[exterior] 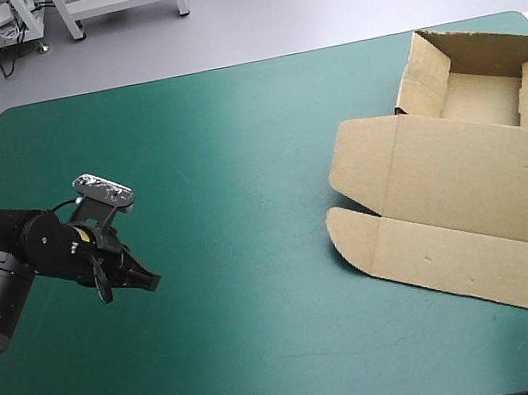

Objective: Fold the box

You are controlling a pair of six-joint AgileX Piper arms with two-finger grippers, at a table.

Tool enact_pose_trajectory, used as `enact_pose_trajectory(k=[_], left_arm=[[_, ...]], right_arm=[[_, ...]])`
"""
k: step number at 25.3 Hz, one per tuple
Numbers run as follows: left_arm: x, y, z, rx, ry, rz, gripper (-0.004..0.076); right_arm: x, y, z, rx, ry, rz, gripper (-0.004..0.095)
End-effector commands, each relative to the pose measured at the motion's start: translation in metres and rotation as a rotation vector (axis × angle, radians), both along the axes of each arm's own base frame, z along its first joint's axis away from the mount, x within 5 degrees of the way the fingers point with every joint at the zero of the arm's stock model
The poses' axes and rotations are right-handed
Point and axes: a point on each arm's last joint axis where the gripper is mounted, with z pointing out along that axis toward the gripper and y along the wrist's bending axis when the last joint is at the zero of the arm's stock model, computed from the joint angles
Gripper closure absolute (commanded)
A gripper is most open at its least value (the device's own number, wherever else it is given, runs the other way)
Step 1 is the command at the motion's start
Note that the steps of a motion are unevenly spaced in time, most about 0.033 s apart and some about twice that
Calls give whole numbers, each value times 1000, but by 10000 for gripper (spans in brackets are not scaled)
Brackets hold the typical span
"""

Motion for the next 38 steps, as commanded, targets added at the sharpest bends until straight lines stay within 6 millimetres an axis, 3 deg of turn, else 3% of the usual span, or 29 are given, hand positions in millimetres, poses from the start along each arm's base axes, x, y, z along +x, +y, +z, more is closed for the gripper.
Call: enact_pose_trajectory(k=[1,6,8,17,22,25,28,30,33,38], left_arm=[[-5,-1,14,-24,-52,-5,727],[-4,-1,14,-27,-63,-4,727],[-4,-1,14,-28,-65,-4,731],[-3,-1,14,-30,-73,-3,731],[-2,-1,15,-38,-88,6,731],[-2,-1,15,-39,-87,8,731],[-1,-2,16,-40,-97,6,731],[-1,-2,16,-41,-100,6,731],[-2,-1,15,-29,-95,8,733],[-4,7,16,41,-98,53,733]], right_arm=[[-12,2,41,-72,-72,-46,297],[-16,-2,40,-105,-37,-86,298],[-20,1,50,-103,-42,-78,303],[-60,31,148,-189,-280,-54,331],[-87,70,199,-146,-464,52,397],[-101,98,222,-187,-535,142,515],[-117,151,247,-241,-612,304,728],[-120,186,249,-248,-625,428,818],[-117,231,221,-331,-490,563,926],[-134,267,168,-368,-281,678,926]])
